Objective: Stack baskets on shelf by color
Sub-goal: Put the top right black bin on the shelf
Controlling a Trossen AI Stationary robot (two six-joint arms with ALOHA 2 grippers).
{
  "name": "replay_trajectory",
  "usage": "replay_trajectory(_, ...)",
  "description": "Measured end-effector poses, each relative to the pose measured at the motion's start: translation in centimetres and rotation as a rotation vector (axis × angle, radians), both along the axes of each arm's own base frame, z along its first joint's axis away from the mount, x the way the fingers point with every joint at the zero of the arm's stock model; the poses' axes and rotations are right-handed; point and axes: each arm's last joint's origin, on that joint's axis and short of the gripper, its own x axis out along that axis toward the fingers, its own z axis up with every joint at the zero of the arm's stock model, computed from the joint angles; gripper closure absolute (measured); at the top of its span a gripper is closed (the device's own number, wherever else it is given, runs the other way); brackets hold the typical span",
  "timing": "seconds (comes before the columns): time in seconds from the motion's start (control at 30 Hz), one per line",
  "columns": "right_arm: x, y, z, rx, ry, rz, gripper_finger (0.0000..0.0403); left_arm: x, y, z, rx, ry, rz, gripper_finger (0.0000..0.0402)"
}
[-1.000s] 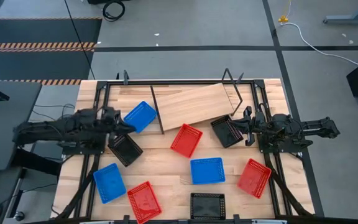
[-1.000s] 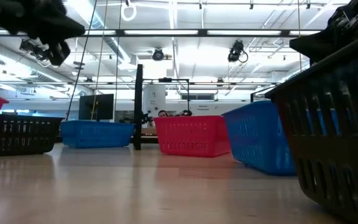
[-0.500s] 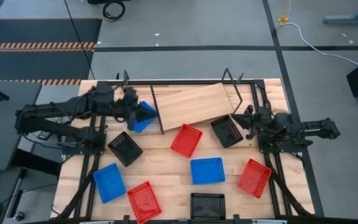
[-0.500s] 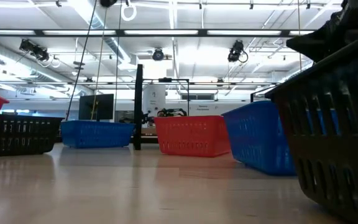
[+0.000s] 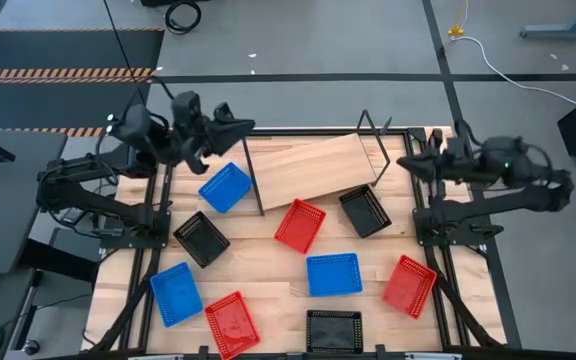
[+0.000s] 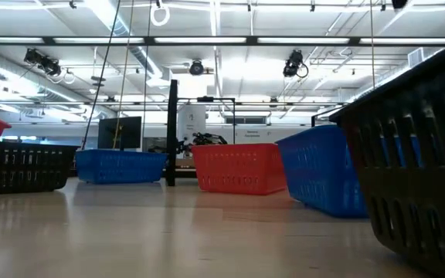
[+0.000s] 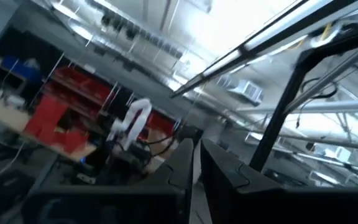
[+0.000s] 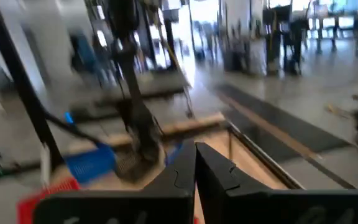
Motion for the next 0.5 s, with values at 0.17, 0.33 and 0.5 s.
replay_trajectory(0.17,3.5,0.0,2.8,0.068,0.298,-0.057,0.039,-0.2,-0.1,0.3,0.028,-0.033,0.01,0.0363)
replay_trajectory(0.33,7.1,-0.2,1.6,0.35,0.599,-0.171,0.039,0.5,0.0,-0.1,0.019,-0.017,-0.001,0.0371)
replay_trajectory(0.5,11.1,0.1,0.0,0.619,0.676,-0.172,0.039,0.6,-0.1,-0.4,-0.041,0.019,-0.051,0.0372)
